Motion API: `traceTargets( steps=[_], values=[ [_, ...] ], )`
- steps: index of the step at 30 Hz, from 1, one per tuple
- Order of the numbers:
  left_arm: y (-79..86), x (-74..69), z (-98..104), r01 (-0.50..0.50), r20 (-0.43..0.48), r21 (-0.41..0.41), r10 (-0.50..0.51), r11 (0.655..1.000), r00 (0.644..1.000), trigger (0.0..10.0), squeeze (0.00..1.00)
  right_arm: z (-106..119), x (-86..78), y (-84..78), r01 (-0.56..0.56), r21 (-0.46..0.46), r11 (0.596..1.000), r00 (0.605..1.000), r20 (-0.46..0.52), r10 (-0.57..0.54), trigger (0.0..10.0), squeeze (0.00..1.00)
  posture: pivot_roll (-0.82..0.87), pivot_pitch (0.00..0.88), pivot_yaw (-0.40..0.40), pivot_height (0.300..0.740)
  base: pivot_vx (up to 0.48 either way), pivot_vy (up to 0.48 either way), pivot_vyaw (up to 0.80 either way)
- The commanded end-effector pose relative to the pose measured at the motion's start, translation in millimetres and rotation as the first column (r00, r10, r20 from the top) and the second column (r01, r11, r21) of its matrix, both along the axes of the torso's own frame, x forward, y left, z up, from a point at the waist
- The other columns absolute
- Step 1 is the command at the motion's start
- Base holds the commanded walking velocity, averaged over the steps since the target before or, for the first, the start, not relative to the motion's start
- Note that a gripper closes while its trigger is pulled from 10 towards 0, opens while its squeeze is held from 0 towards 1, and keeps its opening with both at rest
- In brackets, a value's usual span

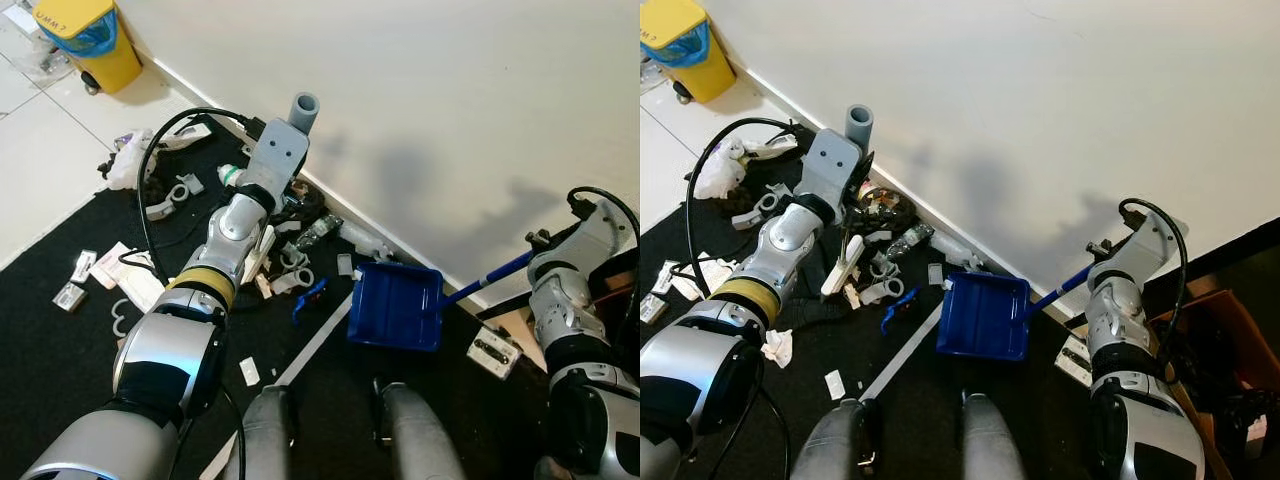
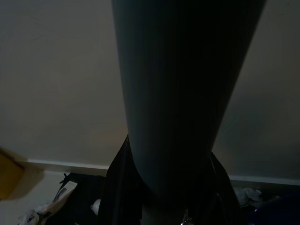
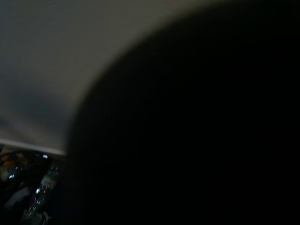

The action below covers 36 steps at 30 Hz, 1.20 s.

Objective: Sweep floor

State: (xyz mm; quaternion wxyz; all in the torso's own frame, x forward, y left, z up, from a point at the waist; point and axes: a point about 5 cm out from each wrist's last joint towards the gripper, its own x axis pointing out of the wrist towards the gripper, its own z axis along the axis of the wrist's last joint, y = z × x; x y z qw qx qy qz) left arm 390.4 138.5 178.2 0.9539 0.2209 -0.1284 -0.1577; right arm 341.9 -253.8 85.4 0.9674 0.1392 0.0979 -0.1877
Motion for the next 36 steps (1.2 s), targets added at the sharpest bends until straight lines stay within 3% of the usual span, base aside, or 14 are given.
traceTargets(
  steps=[1, 6, 17, 21, 31, 36],
  values=[
    [7.0, -2.3, -4.2, 0.000, -0.001, 0.035, 0.000, 0.999, 1.000, 10.0, 0.00, -31.2, -13.1, 14.8, -0.070, 0.048, 0.996, 0.989, -0.129, 0.076, 10.0, 0.00, -0.05, 0.228, 0.032, 0.740, 0.000, 0.000, 0.00],
    [5.6, -3.1, -5.9, 0.004, -0.003, 0.033, -0.004, 0.999, 1.000, 10.0, 0.00, -29.2, -15.0, 16.9, -0.098, 0.004, 0.995, 0.985, -0.141, 0.098, 10.0, 0.00, -0.05, 0.220, 0.034, 0.740, 0.000, 0.000, 0.00],
    [5.4, -2.9, -5.5, 0.007, -0.003, 0.034, -0.007, 0.999, 1.000, 10.0, 0.00, -21.0, -18.3, 13.2, -0.089, 0.018, 0.996, 0.986, -0.138, 0.090, 10.0, 0.00, -0.05, 0.213, 0.036, 0.740, 0.000, 0.000, 0.00],
    [6.1, -2.5, -4.5, 0.009, -0.004, 0.036, -0.009, 0.999, 1.000, 10.0, 0.00, -6.1, -17.0, 10.7, -0.057, 0.077, 0.995, 0.993, -0.100, 0.064, 10.0, 0.00, -0.05, 0.213, 0.040, 0.740, 0.000, 0.000, 0.00],
    [5.3, -2.2, -4.1, 0.013, -0.006, 0.039, -0.012, 0.999, 1.000, 10.0, 0.00, 3.8, -14.2, 11.9, -0.026, 0.148, 0.989, 0.995, -0.089, 0.040, 10.0, 0.00, -0.05, 0.212, 0.040, 0.740, 0.000, 0.000, 0.00],
    [5.7, -2.1, -4.0, 0.010, -0.006, 0.039, -0.009, 0.999, 1.000, 10.0, 0.00, 2.1, -15.5, 9.8, -0.042, 0.054, 0.998, 0.993, -0.111, 0.048, 10.0, 0.00, -0.05, 0.215, 0.040, 0.740, 0.000, 0.000, 0.00]
  ],
)
